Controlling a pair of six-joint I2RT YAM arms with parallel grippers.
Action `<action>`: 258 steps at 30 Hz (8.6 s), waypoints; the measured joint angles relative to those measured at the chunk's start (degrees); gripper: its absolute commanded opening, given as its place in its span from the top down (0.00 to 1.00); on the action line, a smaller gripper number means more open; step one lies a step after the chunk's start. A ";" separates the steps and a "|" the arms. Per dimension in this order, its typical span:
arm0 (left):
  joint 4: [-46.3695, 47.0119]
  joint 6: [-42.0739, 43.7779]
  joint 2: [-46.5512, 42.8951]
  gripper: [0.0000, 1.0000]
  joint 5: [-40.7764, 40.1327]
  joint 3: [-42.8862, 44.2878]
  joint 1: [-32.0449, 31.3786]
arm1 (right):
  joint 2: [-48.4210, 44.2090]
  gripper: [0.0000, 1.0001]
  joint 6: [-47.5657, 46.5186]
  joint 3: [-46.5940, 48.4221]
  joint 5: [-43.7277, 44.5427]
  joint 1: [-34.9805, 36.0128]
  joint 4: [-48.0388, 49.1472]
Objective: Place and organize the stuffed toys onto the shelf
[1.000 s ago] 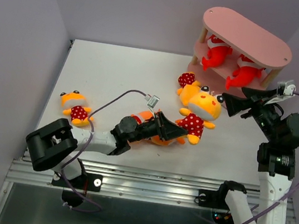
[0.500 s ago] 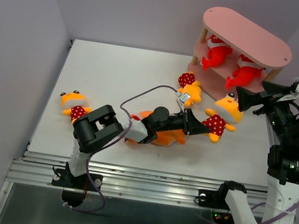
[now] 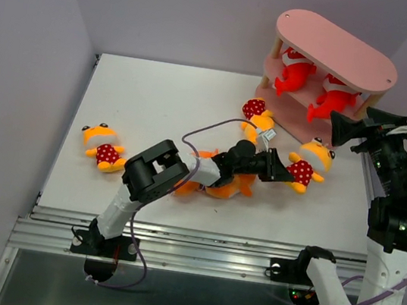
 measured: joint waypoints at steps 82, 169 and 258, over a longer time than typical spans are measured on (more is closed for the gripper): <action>-29.83 -13.11 44.04 0.63 -8.41 70.36 9.68 | -3.32 0.00 6.10 2.62 -1.14 -3.13 -0.59; -24.74 17.07 -9.75 0.01 6.38 1.57 12.96 | -6.23 0.00 3.65 -1.60 -12.94 -6.38 -0.57; -39.54 14.05 -31.47 1.00 31.87 -9.35 26.14 | 9.99 0.00 -76.78 -12.68 -46.05 -0.44 -34.91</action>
